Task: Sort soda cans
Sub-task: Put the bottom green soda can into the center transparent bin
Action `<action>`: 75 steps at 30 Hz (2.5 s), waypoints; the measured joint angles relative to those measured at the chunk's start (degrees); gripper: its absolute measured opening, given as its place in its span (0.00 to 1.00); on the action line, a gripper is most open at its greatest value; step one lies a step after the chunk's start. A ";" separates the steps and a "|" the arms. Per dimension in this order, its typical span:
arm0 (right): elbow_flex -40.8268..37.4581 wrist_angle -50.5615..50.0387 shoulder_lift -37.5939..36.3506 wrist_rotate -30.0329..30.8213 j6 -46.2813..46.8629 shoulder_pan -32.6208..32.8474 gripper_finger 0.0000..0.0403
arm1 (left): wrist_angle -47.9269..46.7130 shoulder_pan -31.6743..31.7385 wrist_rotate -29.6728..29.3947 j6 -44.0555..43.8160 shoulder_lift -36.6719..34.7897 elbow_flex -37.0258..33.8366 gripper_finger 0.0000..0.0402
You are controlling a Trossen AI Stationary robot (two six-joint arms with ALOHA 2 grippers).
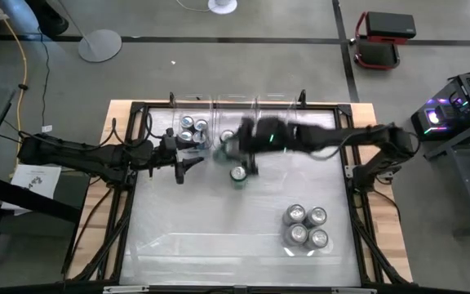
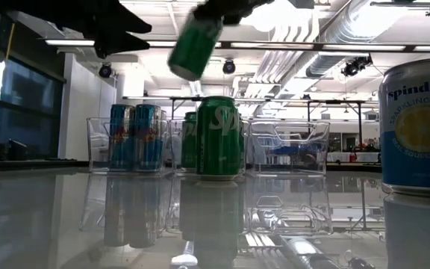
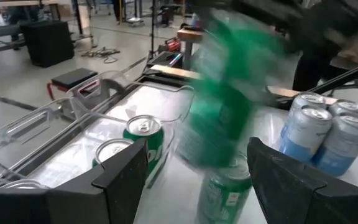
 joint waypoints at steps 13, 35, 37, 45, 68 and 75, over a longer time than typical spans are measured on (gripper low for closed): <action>-0.21 -4.41 6.06 -2.02 7.21 -22.69 0.69 | -0.09 0.12 -1.55 1.99 0.00 0.00 0.63; -0.15 -9.60 13.56 -5.12 5.81 -23.24 0.75 | 0.58 3.07 -3.94 0.09 0.00 0.00 0.63; -0.15 -9.76 13.73 -5.12 5.97 -23.24 0.77 | 0.56 3.07 -3.67 0.07 0.00 0.00 0.63; -0.06 -10.89 14.71 -6.21 5.89 -23.27 0.78 | 0.52 3.07 -3.47 0.04 0.00 0.00 0.63; -0.08 -12.13 14.93 -9.42 6.79 -24.80 0.85 | 0.35 3.07 -3.36 0.08 0.00 0.00 0.63; -0.15 -11.53 14.93 -9.15 6.61 -24.80 0.86 | 0.32 3.07 -3.36 0.07 0.00 0.00 0.63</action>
